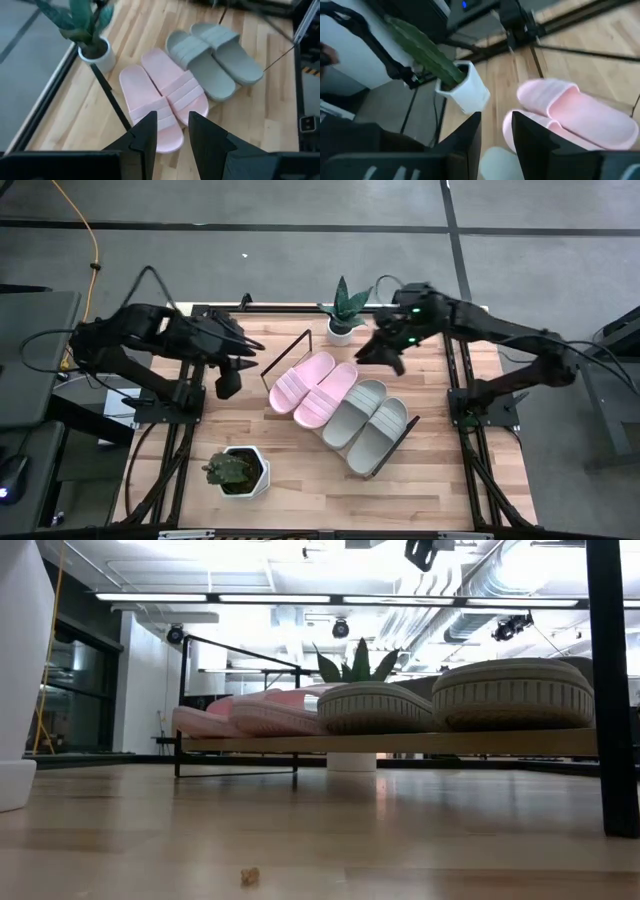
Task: Pick and place slides into the shelf
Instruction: Return to Home Position
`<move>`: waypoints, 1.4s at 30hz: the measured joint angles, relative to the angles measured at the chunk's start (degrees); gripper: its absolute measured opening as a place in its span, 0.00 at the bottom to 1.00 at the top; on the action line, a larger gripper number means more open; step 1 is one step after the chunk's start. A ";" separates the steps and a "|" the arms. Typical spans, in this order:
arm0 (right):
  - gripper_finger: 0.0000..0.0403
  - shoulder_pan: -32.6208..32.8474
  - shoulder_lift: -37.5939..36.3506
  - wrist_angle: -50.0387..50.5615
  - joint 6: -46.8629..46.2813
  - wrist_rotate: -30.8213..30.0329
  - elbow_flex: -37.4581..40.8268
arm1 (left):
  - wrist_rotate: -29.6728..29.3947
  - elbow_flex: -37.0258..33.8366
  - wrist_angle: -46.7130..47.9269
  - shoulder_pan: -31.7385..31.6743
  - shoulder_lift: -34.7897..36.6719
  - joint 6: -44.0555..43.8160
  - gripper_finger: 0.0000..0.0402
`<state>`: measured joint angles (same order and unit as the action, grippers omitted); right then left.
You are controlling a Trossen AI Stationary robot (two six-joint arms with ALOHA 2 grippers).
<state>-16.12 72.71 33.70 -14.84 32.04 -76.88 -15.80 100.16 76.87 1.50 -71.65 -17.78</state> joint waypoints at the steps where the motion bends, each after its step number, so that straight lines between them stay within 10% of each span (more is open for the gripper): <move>1: 0.24 0.00 -1.36 -0.01 -0.37 0.00 0.00 | -0.31 0.00 -0.37 0.00 0.82 -0.02 0.25; 14: 0.01 -0.02 -19.18 -0.10 6.51 -7.02 0.00 | -0.45 0.11 -16.14 -0.01 13.30 9.77 0.14; 26: 0.00 0.00 -30.10 1.16 3.01 -9.40 3.08 | -0.44 -1.47 -26.11 -0.01 21.72 14.83 0.01; 42: 0.00 -8.49 -43.21 -38.00 -12.43 -8.02 43.06 | -3.14 -42.50 -51.13 -0.05 40.65 6.63 0.00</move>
<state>-24.61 29.50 -4.30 -27.27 24.02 -33.82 -18.94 57.66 25.74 1.45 -31.00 -11.15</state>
